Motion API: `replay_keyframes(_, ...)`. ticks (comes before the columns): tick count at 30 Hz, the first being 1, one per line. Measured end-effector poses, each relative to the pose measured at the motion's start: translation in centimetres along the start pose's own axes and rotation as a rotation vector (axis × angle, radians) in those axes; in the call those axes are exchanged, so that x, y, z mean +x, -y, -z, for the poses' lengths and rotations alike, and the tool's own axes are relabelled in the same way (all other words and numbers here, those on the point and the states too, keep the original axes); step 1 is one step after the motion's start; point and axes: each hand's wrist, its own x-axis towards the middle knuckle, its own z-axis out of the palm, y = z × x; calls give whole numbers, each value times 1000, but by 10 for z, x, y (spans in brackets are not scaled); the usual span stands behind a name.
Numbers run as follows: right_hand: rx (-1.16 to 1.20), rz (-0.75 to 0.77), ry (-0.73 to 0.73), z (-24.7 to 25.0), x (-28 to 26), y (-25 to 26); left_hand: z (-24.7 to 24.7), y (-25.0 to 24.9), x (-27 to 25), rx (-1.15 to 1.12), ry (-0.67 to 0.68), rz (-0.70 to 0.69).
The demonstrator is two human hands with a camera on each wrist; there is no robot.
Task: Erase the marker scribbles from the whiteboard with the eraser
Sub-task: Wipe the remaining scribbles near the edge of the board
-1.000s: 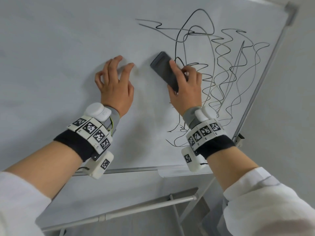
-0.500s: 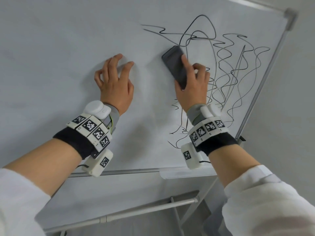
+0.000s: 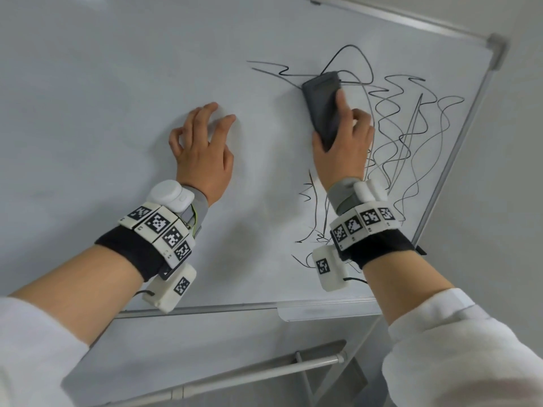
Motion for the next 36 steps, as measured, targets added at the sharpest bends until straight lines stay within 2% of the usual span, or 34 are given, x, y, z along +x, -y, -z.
replay_keyframes(3, 8, -19, -10, -3, 2, 7, 0, 2, 2, -4, -8, -12)
replay_keyframes(7, -40, 137, 55, -11, -12, 14, -3, 0, 3, -3, -21, -21)
replay_keyframes(9, -74, 166, 44, -9, -7, 10, -3, 0, 4, -4, -24, -24)
replay_keyframes(13, -34, 27, -48, -5, 12, 6, -1, 2, 10, -12, -29, 2)
replay_keyframes(16, -38, -1, -47, -9, 15, 14, 0, 2, 13, 18, -28, 28)
replay_keyframes(23, -78, 167, 13, -16, 2, 23, 0, -5, 18, 33, -50, 29)
replay_keyframes(29, -43, 0, -58, -15, 20, 22, 5, 3, 28, 42, -41, 44)
replay_keyframes(31, -31, 27, -47, -19, 18, 32, 7, 3, 29, 43, -42, 43)
replay_keyframes(36, -80, 204, 7, -22, 12, 37, 6, -1, 30, 43, -62, 23)
